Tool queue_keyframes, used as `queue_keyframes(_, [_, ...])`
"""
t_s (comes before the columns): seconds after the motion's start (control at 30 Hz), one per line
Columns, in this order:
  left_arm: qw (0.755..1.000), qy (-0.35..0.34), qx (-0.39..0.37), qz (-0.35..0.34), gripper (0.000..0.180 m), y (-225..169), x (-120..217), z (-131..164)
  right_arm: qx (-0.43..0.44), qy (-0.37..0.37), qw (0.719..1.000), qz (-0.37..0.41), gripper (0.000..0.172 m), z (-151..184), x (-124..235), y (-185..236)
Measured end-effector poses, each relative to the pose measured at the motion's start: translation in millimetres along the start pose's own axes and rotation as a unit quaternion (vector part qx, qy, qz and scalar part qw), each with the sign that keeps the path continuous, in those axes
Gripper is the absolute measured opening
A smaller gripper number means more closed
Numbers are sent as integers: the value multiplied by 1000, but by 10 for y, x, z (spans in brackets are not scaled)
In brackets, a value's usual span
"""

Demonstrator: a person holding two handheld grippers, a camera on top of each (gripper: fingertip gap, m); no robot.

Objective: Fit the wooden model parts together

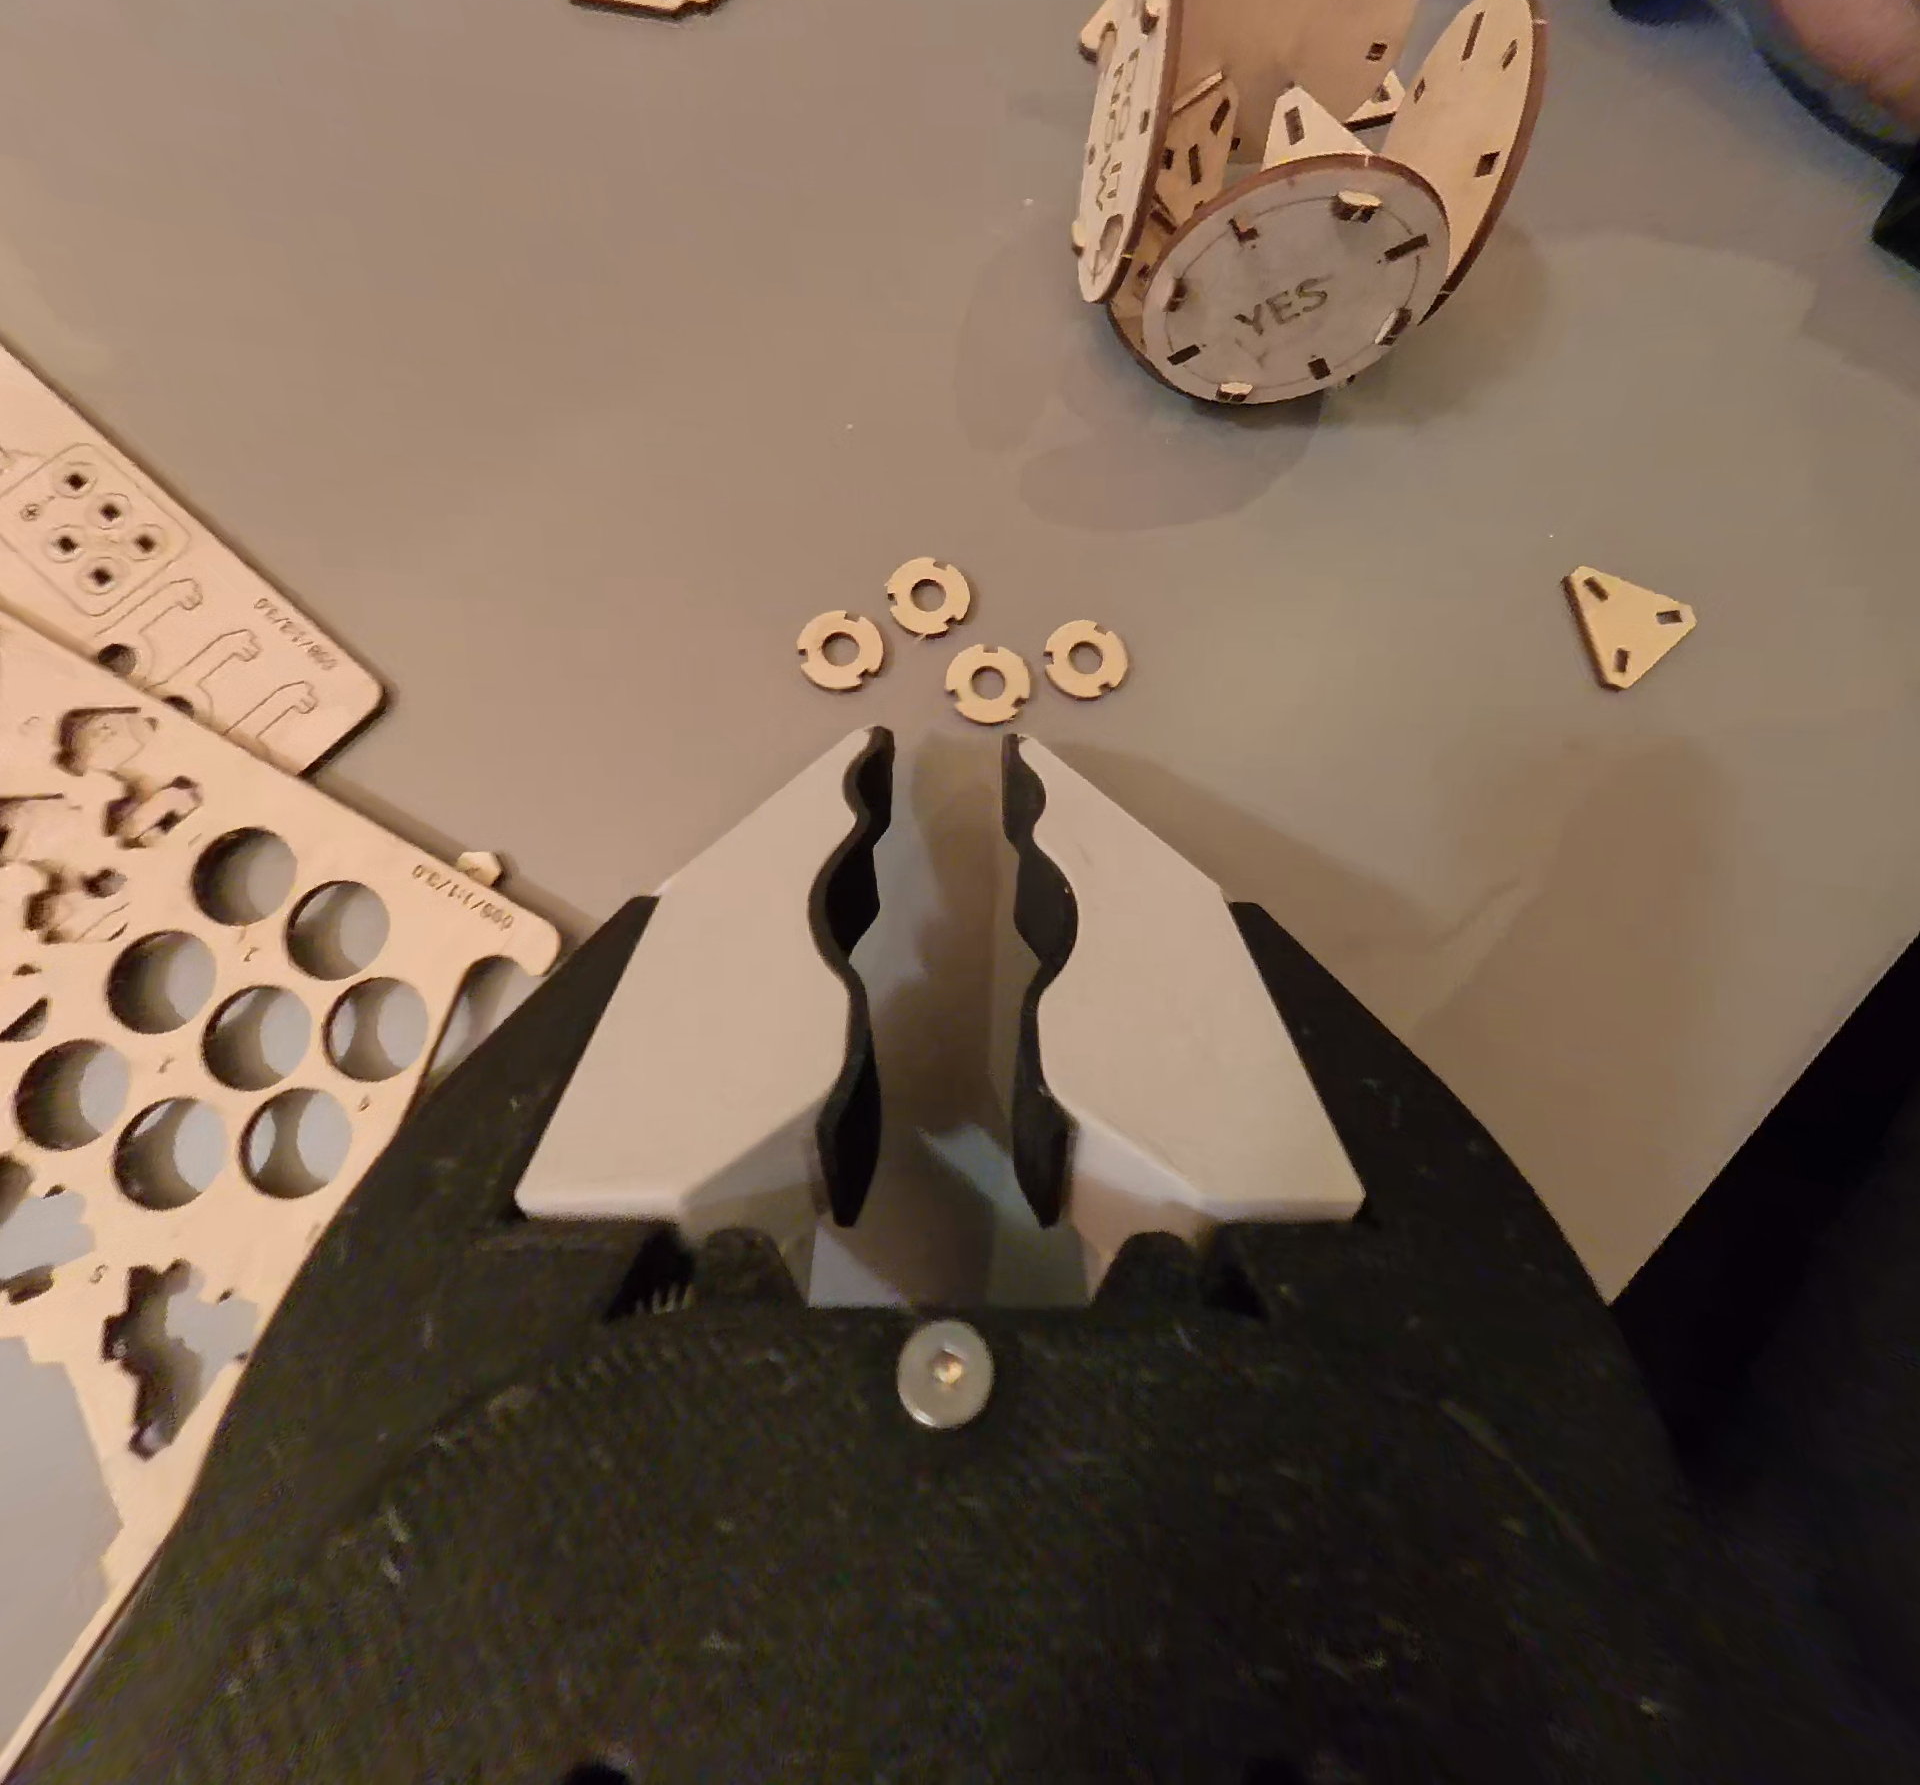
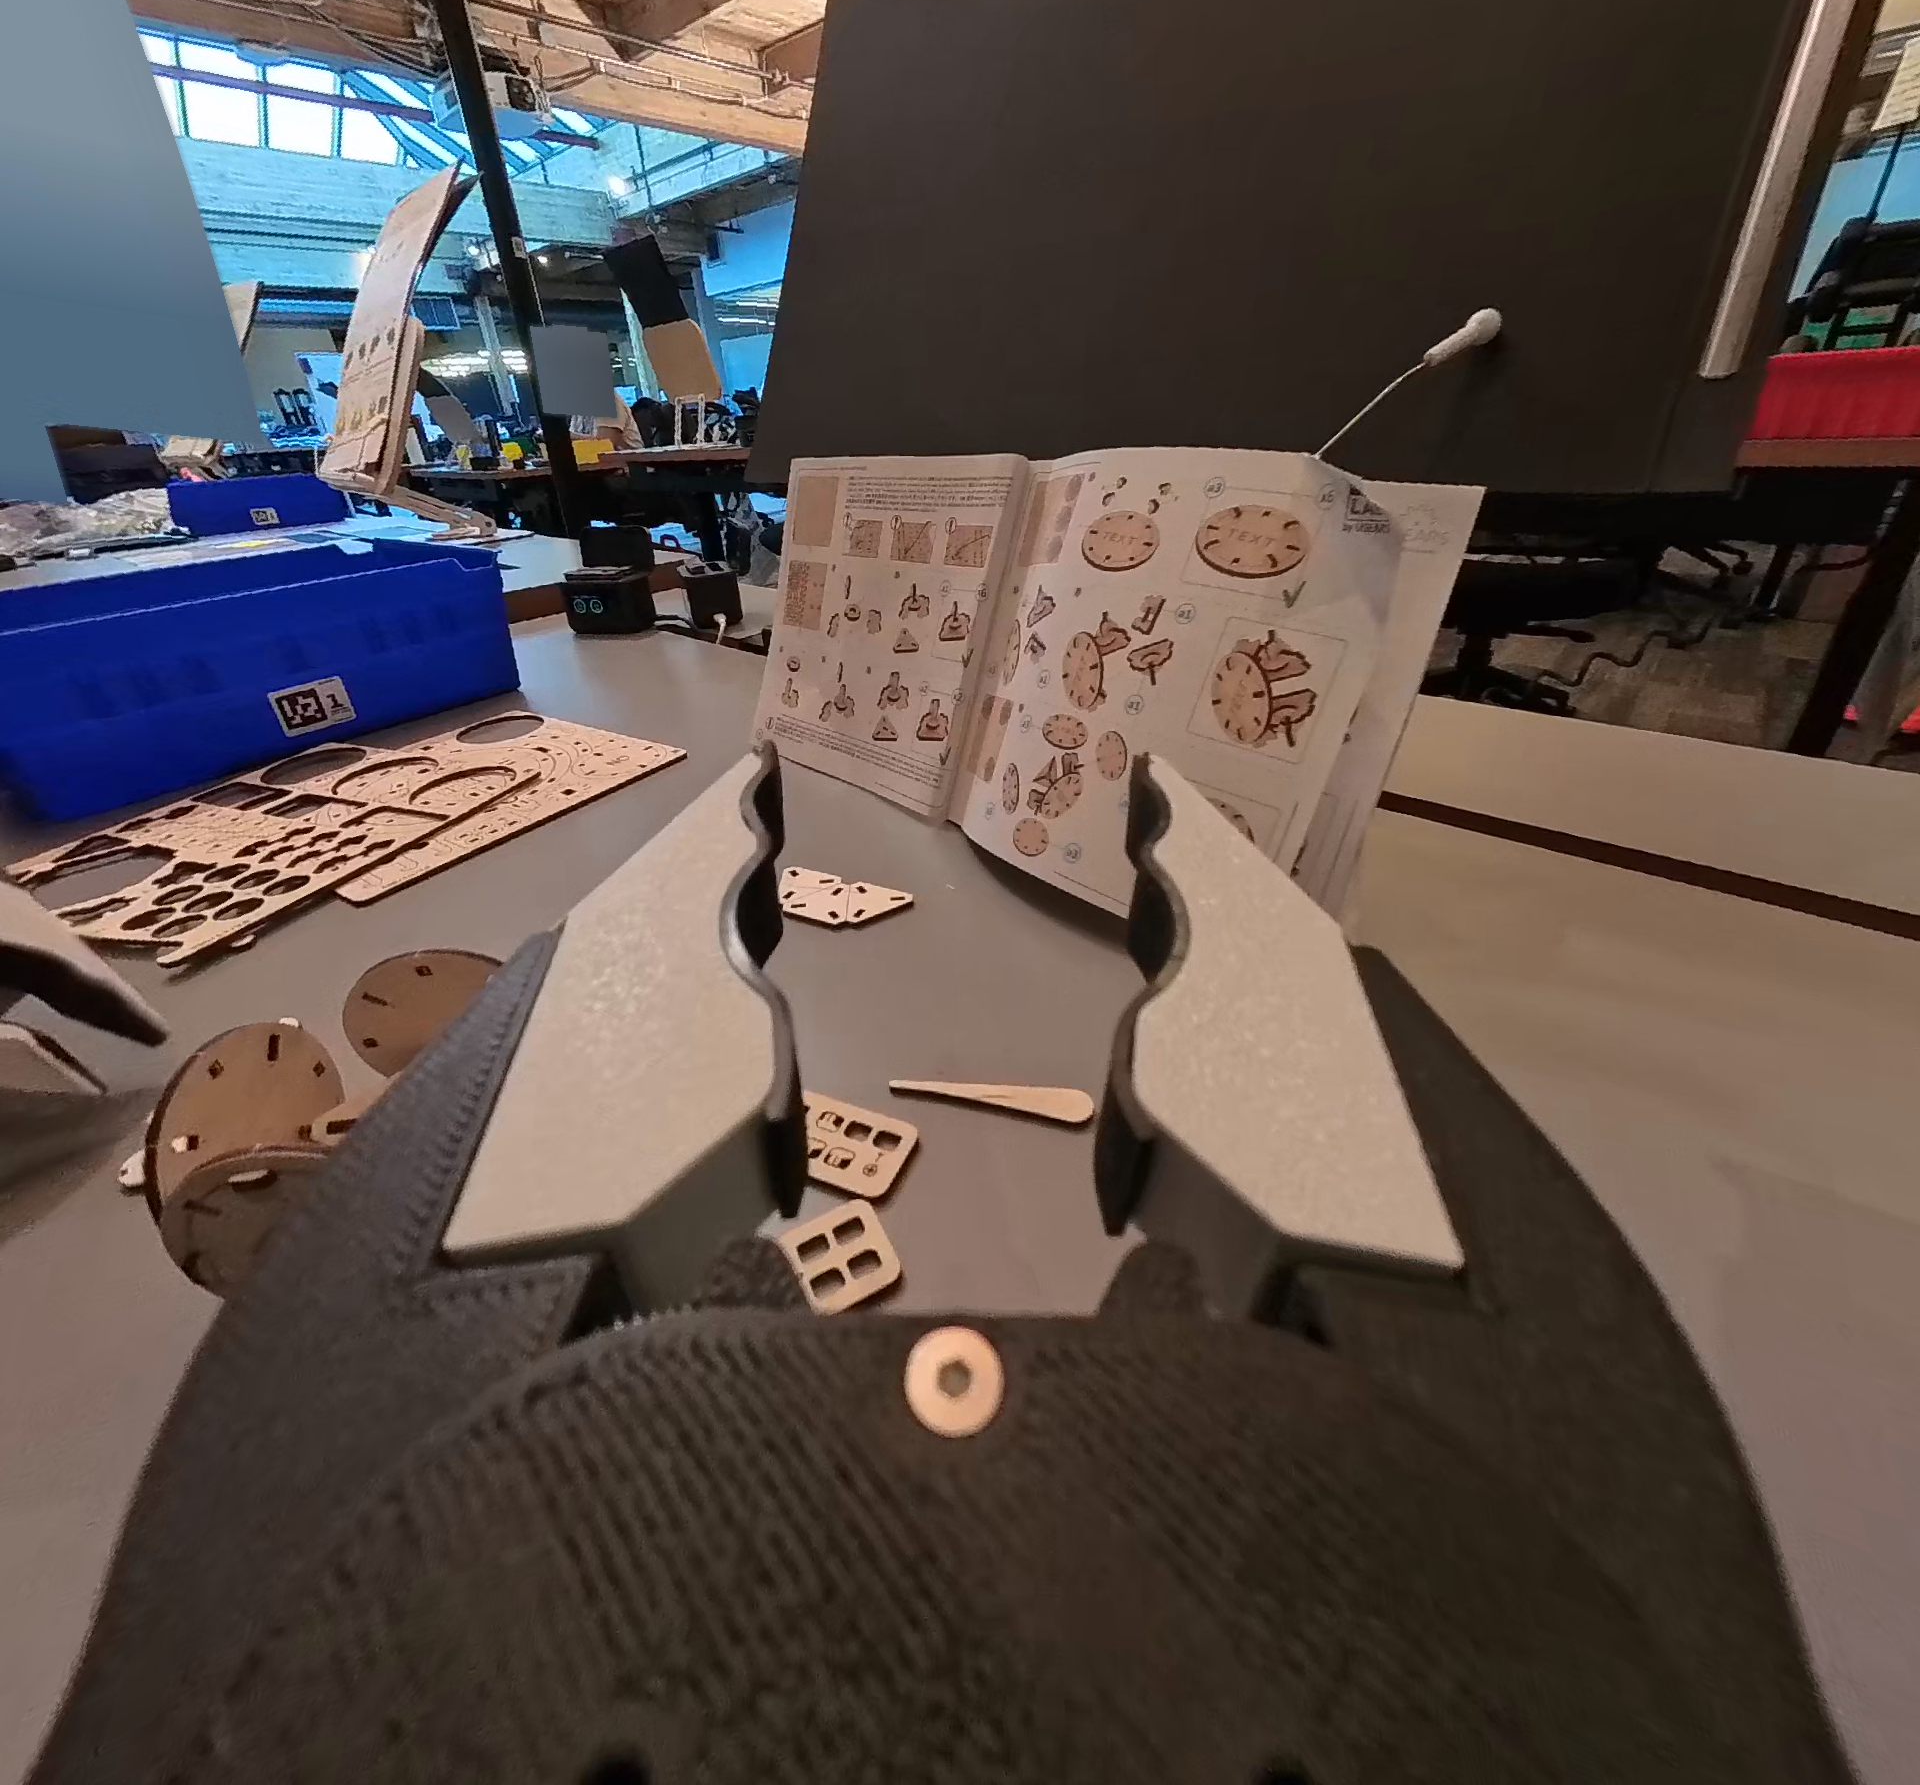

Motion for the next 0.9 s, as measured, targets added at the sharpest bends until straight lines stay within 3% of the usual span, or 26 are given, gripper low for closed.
queue_keyframes(0.23, [995, -41, 37, -82, 22, 431, 388, -12, -11, -5, 1000, -2, 65, -3, 5, -11])
queue_keyframes(0.43, [977, -63, 79, -187, 27, 931, 899, 95, -14, -3, 1000, -8, 66, 10, -14, 3])
queue_keyframes(0.53, [971, -75, 103, -204, 29, 1058, 1045, 151, -13, -1, 1000, -8, 65, 17, -19, 6])
queue_keyframes(0.9, [969, -60, 107, -214, 30, 1120, 993, 240, -23, -8, 1000, -2, 64, 15, -5, -27])
Point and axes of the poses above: each gripper's, where its closed fingertips meet, x back along the fingers, z out of its underside, y = z × x across the jaws, the point moved 8 cm from there along x, back along the fingers, and after that the axes turned 9 degrees about x, right-handed, at the moved point
